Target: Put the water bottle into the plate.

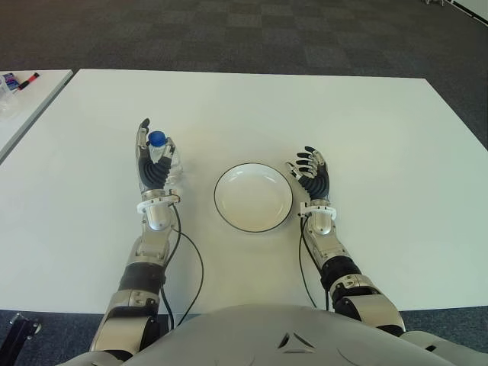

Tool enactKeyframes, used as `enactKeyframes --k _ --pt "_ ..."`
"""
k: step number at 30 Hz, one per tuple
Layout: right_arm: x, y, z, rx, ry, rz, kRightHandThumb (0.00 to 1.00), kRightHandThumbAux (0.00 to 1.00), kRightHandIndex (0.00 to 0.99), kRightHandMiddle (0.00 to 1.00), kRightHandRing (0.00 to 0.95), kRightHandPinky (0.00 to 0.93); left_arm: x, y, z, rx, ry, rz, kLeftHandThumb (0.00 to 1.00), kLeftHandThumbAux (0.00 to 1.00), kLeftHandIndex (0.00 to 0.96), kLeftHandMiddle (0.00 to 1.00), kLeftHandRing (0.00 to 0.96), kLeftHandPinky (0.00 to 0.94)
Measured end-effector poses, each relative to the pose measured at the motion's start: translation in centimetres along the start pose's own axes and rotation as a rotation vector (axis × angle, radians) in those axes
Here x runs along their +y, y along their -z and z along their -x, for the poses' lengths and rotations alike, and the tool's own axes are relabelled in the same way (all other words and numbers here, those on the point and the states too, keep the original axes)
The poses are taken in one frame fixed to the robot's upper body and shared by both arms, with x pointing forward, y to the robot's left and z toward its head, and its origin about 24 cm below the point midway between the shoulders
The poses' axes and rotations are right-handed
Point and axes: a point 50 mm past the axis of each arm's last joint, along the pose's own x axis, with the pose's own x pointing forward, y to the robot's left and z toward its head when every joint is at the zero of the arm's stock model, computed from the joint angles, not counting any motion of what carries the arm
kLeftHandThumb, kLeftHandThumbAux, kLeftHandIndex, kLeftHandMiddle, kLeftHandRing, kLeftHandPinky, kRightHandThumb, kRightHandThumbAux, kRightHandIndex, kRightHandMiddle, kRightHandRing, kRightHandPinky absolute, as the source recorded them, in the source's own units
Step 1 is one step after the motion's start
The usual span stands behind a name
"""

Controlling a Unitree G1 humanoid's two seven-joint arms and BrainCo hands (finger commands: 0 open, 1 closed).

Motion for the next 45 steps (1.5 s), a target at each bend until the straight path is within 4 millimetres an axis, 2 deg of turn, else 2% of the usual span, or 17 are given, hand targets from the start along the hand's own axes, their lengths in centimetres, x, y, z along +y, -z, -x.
enactKeyframes --k 3,6,8,11,17,20,34,45 --pt "-0.01 -0.01 0.0 0.0 0.0 0.0 0.711 0.727 0.192 0.341 0.364 0.387 -0.08 0.22 -0.06 0.019 0.007 -0.002 0.592 0.434 0.0 0.0 0.04 0.172" --pt "-0.03 -0.02 -0.01 -0.001 0.0 0.0 0.7 0.727 0.191 0.339 0.363 0.387 -0.21 0.39 -0.19 0.03 0.011 -0.009 0.591 0.504 0.0 0.0 0.048 0.18" --pt "-0.03 -0.03 -0.01 -0.002 0.0 0.001 0.69 0.726 0.189 0.337 0.363 0.387 -0.3 0.56 -0.34 0.035 0.019 -0.023 0.506 0.576 0.0 0.0 0.048 0.151" --pt "-0.04 -0.03 0.0 -0.002 0.0 0.0 0.681 0.723 0.187 0.335 0.362 0.388 -0.25 0.66 -0.49 0.026 0.038 -0.059 0.351 0.63 0.0 0.0 0.035 0.102" --pt "-0.11 -0.01 -0.01 -0.002 -0.002 0.002 0.674 0.723 0.183 0.338 0.368 0.394 -0.05 0.86 -0.59 0.022 0.058 -0.108 0.18 0.64 0.0 0.0 0.008 0.062" --pt "-0.13 0.0 -0.01 -0.002 -0.002 0.004 0.674 0.723 0.182 0.34 0.37 0.394 -0.14 0.92 -0.59 0.03 0.074 -0.12 0.127 0.63 0.0 0.0 0.002 0.052" --pt "-0.19 0.03 -0.01 -0.002 0.002 0.006 0.702 0.723 0.188 0.343 0.367 0.391 -0.38 0.66 -0.66 0.03 0.107 -0.143 0.059 0.619 0.0 0.0 0.0 0.021" --pt "-0.25 0.05 -0.02 0.0 0.005 0.004 0.704 0.721 0.187 0.339 0.366 0.39 -0.39 0.69 -0.59 0.03 0.114 -0.158 0.071 0.61 0.0 0.0 0.0 0.018"
